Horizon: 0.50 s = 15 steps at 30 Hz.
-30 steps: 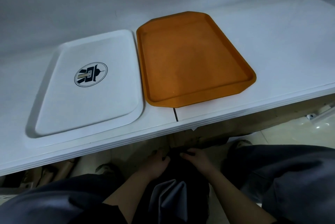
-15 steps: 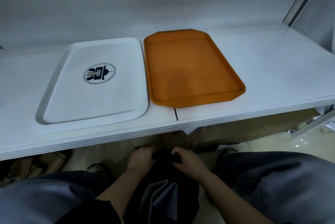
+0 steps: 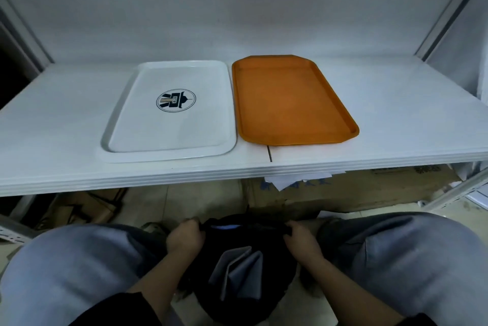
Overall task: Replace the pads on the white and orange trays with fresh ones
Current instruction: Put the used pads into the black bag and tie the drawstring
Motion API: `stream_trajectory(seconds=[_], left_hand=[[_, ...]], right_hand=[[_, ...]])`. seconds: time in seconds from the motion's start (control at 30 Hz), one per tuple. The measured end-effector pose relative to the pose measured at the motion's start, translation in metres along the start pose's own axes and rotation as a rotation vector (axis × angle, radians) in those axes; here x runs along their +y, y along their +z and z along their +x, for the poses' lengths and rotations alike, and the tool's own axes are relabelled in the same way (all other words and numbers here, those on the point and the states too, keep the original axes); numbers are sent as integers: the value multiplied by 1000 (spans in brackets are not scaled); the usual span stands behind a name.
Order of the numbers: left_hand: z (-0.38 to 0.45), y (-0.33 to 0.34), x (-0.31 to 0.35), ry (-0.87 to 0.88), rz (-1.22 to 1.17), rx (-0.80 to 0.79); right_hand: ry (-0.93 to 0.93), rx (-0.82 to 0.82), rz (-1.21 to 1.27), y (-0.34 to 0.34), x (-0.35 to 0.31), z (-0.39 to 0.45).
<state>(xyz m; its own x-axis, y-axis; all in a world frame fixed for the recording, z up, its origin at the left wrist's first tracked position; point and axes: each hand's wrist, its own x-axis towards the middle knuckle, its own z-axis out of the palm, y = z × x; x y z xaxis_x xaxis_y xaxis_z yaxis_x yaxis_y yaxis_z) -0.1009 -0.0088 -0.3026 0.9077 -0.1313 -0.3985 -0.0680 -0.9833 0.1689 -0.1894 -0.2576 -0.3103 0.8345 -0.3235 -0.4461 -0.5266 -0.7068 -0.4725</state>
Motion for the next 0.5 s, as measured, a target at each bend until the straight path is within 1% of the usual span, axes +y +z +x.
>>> stream_trajectory(seconds=[0.03,0.1,0.27,0.3,0.33,0.4,0.43,0.5], left_hand=[[-5,1,-3,-10,-25,22],[-15,2,-6,-6,-61,85],[-28,-2,-8,-47,-280,213],[-28,-2,-8,-57,-338,225],[-30,-1,-9,-57,-392,224],[-28,4,-12,-47,-471,139],[-28,7,-15,-58,-501,52],[-27,14,-23,-85,-519,-125]], right_hand=[[30,5,68,-1,1,-3],[58,55,94,-6,1,-9],[17,201,-52,-14,-4,-26],[3,230,-7,-15,-6,-26],[-20,248,100,-15,-6,-27],[-30,249,366,-14,-7,-26],[-22,204,465,-12,-6,-25],[17,76,546,-7,-1,-22]])
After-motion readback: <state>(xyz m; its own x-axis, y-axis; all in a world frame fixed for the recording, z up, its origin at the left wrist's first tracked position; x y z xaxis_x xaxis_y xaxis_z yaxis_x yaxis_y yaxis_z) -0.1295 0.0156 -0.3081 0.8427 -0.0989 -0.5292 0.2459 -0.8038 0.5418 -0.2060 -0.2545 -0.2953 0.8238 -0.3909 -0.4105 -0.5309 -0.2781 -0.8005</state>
